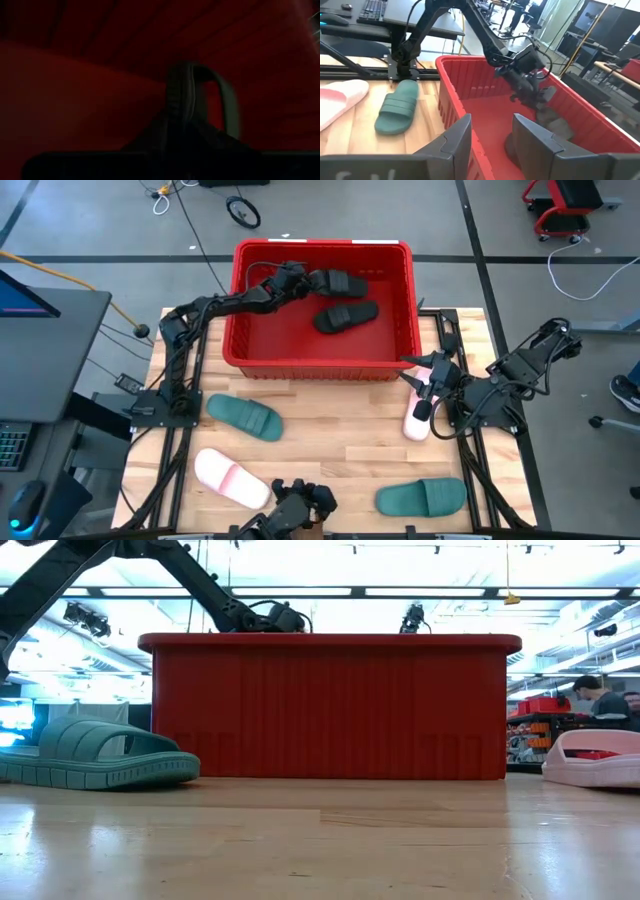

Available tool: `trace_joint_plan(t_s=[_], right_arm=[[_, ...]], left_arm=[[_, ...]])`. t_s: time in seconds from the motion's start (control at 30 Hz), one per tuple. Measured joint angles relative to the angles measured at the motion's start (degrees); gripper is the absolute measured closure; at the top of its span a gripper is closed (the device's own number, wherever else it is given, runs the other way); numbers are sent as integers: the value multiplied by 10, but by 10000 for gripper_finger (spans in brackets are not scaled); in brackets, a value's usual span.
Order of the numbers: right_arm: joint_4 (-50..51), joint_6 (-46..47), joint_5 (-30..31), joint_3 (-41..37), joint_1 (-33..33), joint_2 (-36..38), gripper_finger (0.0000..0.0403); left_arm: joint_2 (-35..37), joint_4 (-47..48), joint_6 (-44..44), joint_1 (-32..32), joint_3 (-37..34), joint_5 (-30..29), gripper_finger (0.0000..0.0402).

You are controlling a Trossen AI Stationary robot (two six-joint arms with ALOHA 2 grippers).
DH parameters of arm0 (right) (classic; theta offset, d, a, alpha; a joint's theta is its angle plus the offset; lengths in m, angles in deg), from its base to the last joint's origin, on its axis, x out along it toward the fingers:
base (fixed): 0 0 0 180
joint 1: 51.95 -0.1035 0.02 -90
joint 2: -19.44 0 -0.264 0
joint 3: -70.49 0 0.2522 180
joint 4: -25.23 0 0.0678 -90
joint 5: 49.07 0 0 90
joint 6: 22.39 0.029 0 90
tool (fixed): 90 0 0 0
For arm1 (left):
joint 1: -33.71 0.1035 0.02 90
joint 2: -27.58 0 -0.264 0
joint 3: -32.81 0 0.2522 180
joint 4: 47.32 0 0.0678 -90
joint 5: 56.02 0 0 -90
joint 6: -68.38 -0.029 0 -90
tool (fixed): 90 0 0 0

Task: Pick and place slides into bin
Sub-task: Put the black slide into the red bin

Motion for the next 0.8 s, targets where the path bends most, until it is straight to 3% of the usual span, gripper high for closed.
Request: trace_joint_plan(t_s=[0.17, 0.4, 0.63, 0.8], right_arm=[[0, 2, -2, 0, 0, 0, 255], [0, 10, -5, 0, -1, 0, 255], [0, 11, -5, 0, -1, 0, 255], [0, 10, -4, 0, -1, 0, 255]], left_arm=[[0, 30, 6, 2, 0, -15, 358], [0, 127, 5, 4, 0, -15, 340], [0, 119, -14, 4, 0, -11, 346], [-8, 110, -26, 4, 0, 4, 311]])
